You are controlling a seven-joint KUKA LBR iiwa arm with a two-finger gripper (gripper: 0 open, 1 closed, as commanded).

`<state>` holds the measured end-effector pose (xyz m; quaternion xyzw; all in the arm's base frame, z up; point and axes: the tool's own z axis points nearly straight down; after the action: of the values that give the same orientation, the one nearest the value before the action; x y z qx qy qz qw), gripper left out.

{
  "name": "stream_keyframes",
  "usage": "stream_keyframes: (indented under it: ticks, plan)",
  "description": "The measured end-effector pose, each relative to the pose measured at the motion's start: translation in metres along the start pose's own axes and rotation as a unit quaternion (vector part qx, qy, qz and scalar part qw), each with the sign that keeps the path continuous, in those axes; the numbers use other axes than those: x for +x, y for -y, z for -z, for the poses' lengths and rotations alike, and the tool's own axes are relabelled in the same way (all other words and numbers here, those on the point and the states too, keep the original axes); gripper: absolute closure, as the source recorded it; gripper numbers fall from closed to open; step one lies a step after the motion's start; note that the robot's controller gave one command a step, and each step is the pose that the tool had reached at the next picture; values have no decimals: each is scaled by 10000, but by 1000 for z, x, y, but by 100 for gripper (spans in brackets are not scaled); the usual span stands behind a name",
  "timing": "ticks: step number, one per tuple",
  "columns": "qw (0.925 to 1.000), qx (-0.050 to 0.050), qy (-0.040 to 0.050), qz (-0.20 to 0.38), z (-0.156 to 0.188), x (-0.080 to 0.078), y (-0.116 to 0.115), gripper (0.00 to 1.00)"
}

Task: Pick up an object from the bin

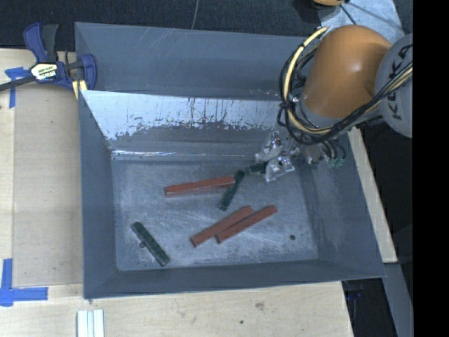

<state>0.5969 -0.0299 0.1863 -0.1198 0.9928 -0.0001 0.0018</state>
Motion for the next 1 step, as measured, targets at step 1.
stream_keyframes:
  ticks: [1]
  plan:
    - [10000,1,-1,1,0,0,0,100]
